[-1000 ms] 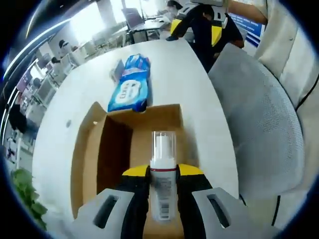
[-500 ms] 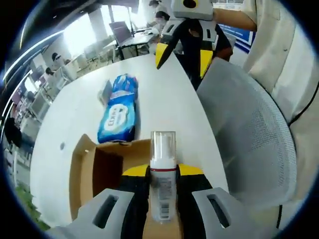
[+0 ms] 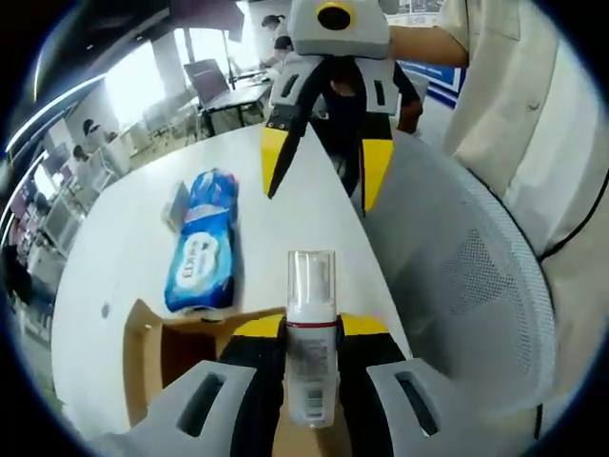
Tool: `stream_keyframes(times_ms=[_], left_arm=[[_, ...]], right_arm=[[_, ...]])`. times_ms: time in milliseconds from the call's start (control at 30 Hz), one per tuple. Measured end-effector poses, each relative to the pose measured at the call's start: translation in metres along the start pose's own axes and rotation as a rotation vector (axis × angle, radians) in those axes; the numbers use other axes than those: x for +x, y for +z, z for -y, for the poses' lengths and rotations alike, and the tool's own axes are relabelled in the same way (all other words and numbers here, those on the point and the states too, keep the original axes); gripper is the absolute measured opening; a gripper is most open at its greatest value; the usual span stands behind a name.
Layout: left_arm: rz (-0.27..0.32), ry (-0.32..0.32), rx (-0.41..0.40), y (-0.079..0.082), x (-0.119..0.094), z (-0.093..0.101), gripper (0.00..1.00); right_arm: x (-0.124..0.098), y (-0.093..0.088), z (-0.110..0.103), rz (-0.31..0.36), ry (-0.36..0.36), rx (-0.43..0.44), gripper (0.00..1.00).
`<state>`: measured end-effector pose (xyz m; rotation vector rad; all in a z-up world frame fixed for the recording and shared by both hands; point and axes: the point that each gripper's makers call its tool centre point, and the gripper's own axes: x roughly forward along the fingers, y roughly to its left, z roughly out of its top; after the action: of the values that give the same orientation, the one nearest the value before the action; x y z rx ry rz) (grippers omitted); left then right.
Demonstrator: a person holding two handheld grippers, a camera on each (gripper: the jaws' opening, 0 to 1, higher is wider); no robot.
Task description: Operate the shoe box by opening the lid, removing the specified soft item, and placing it in the target area until the item is outside and the box remains undamaged.
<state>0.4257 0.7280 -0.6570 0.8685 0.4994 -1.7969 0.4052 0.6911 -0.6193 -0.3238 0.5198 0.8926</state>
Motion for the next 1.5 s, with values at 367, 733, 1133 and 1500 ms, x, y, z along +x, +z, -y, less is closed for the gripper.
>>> stream_keyframes(times_ms=[367, 733, 1133, 1500], left_arm=[[0.048, -0.041, 0.036, 0.018, 0.011, 0.013, 0.18], [0.114, -0.064, 0.076, 0.033, 0.009, 0.017, 0.18], [0.144, -0.062, 0.086, 0.036, 0.011, 0.017, 0.18], [0.123, -0.073, 0.099, 0.033, 0.011, 0.018, 0.18]], right_arm=[[0.007, 0.004, -0.012, 0.006, 0.044, -0.023, 0.31], [0.012, 0.01, -0.022, 0.023, 0.079, -0.047, 0.23], [0.013, 0.014, -0.019, 0.034, 0.068, -0.094, 0.17], [0.016, 0.007, -0.02, 0.004, 0.076, -0.102, 0.18]])
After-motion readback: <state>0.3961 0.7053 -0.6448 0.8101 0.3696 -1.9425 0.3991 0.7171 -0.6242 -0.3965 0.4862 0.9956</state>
